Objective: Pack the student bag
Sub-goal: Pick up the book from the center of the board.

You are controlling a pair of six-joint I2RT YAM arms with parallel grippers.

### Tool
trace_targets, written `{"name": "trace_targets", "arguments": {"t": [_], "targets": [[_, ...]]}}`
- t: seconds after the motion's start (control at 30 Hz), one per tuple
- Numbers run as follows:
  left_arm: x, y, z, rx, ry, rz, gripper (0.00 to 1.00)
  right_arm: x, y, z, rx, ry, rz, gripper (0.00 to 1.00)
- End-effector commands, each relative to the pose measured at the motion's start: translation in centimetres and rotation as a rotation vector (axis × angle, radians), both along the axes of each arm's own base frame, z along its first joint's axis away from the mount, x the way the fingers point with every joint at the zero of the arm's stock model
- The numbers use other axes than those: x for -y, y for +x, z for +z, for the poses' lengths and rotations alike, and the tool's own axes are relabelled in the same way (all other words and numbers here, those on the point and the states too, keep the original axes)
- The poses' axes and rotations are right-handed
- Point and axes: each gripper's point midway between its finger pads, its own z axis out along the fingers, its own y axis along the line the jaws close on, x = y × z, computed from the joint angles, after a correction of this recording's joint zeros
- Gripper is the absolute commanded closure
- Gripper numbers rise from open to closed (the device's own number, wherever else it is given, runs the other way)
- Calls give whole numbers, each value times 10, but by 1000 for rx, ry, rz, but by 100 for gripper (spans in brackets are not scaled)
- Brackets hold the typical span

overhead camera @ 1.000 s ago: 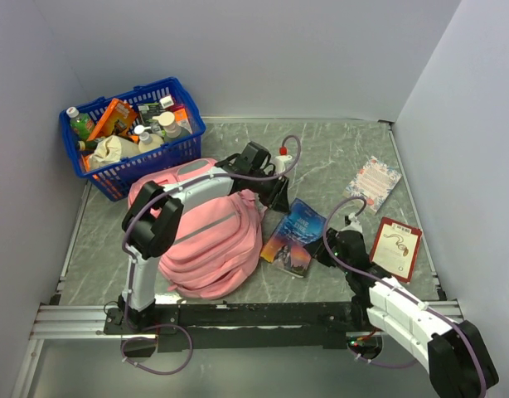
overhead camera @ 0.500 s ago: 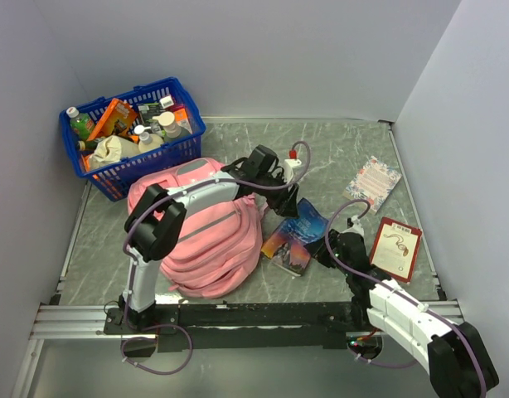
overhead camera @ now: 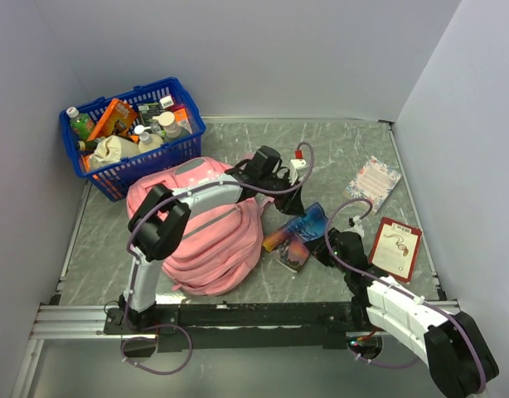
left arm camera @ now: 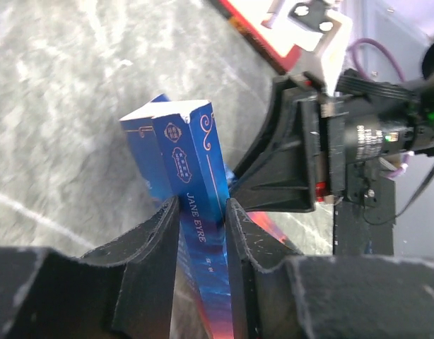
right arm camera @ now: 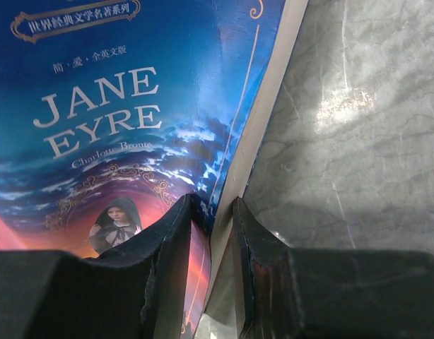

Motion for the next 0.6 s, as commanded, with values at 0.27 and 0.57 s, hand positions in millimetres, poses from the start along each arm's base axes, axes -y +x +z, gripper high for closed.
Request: {"name": "trace_targets", "arguments": {"t": [0.27, 0.57], "targets": [[9, -176, -12, -371, 5, -549, 36, 2, -5, -5, -20, -62, 21, 90], [0, -180, -25, -384, 9, -579, 44, 2, -3, 12, 118, 59, -24, 58]]}}
